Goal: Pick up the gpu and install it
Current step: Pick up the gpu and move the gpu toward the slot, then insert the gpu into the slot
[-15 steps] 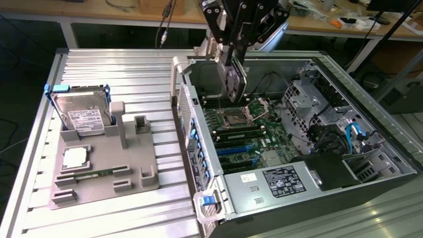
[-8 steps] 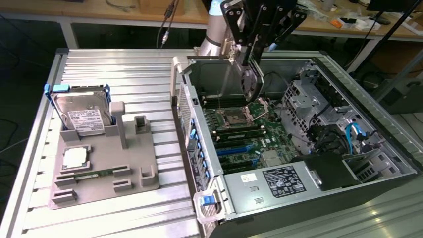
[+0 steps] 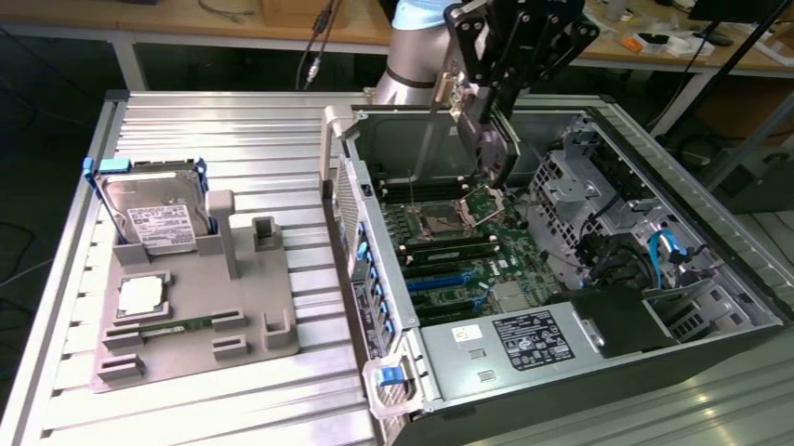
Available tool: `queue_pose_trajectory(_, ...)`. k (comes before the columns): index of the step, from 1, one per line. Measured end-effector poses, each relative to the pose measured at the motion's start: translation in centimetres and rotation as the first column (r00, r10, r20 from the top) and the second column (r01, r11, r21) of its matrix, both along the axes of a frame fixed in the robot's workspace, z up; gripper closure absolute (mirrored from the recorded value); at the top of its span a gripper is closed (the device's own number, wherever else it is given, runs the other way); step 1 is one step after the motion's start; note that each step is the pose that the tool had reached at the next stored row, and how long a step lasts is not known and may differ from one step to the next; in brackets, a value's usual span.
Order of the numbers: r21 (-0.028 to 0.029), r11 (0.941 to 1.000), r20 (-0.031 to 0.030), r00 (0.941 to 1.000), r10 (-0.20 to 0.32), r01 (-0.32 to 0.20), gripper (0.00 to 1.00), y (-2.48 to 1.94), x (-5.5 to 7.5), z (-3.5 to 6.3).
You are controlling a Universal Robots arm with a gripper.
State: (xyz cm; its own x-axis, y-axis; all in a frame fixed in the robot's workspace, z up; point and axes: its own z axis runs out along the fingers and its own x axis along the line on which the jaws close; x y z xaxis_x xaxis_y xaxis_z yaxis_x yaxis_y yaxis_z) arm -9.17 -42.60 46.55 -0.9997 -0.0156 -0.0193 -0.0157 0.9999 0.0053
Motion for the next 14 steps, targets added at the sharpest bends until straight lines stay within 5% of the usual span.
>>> queue_pose_trajectory(4, 0.0000, 1.0000, 0.0000, 1.0000, 0.000, 0.000, 0.73, 0.01, 2.5, -0.02)
queue_pose_trajectory(14, 0.0000, 1.0000, 0.0000, 1.0000, 0.000, 0.000, 0.73, 0.01, 5.8, -0.04)
